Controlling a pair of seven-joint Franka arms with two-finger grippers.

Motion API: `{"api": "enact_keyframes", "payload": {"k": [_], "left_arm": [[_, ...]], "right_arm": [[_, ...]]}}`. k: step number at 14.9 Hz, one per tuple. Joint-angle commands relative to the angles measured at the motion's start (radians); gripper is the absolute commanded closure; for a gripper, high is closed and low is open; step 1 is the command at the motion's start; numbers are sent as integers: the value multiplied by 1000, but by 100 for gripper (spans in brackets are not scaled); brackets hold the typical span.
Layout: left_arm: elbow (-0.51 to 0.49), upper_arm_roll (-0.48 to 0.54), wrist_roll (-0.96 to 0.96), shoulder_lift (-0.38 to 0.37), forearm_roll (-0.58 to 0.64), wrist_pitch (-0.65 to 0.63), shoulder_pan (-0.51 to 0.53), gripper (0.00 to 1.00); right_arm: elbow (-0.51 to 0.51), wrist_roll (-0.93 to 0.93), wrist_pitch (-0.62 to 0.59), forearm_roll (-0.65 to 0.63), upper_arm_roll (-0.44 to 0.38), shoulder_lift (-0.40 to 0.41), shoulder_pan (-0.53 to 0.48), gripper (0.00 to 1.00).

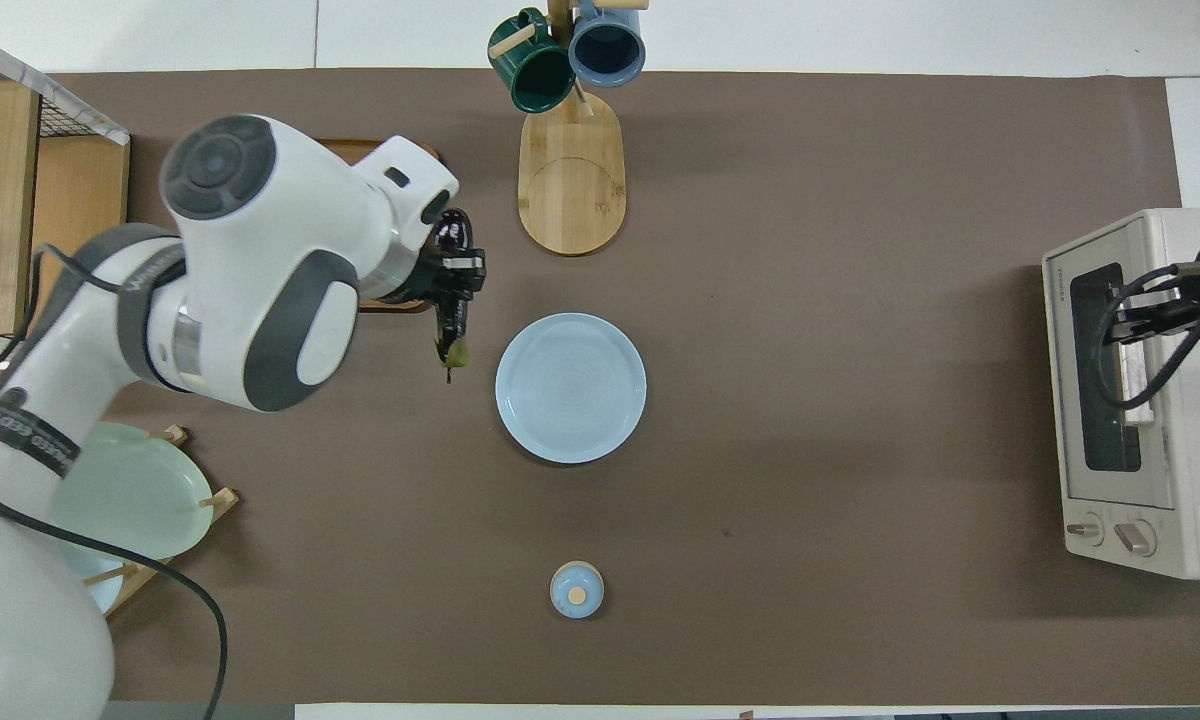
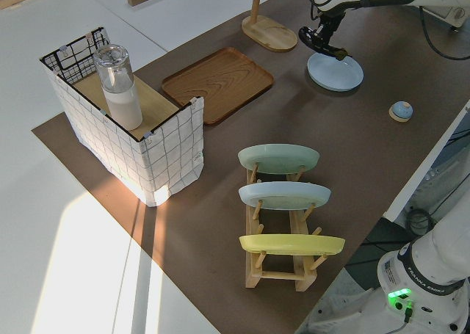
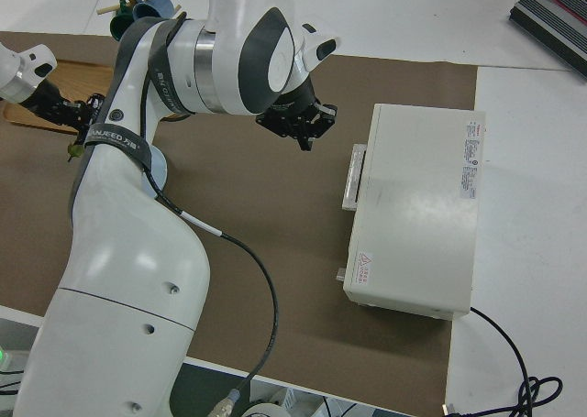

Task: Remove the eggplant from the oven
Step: 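Carry the eggplant with the left gripper to the wooden tray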

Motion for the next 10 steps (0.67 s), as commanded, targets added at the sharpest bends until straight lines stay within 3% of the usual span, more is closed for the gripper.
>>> {"api": "enact_keyframes", "payload": {"k": [1, 5, 7, 10], "left_arm": [[36, -9, 93, 38, -5, -21, 119, 100], [68, -6, 253, 87, 17, -15, 245, 100], [136, -6, 278, 168, 49, -21, 282, 100], [220, -4, 276, 298, 66, 28, 283, 100]], "right_arm": [[25, -17, -31, 37, 9, 8, -6, 0], [14, -16, -40, 22, 12, -16, 27, 0], [9, -14, -40, 11, 9, -23, 51, 0], [11, -14, -39, -26, -91, -34, 163, 0]]}}
